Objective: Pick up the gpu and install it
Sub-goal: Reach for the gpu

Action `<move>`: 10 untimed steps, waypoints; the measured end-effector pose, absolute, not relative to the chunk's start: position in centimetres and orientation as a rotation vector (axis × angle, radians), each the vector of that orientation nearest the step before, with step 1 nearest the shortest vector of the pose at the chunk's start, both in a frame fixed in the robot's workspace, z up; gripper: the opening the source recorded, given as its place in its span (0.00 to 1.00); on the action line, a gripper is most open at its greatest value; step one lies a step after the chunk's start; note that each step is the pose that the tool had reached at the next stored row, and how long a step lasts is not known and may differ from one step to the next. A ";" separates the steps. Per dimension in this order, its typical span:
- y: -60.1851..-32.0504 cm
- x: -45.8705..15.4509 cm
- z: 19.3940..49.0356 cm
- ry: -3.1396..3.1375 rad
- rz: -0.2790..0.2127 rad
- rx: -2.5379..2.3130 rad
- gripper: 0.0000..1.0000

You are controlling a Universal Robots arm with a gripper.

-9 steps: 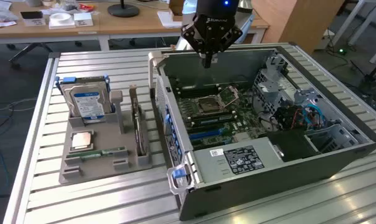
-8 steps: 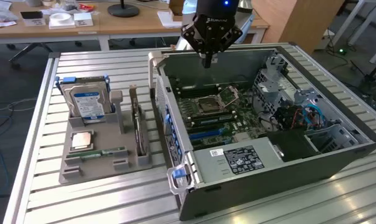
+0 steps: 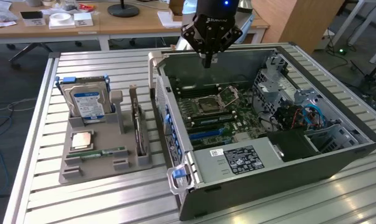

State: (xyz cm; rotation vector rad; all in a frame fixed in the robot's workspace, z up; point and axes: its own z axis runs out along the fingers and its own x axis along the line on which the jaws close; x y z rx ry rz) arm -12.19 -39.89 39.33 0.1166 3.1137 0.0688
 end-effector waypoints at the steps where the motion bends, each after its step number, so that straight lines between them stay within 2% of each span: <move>1: -39.9 -12.2 39.3 3.114 0.069 0.117 0.11; 10: -39.9 -13.1 39.3 3.114 0.069 0.117 0.11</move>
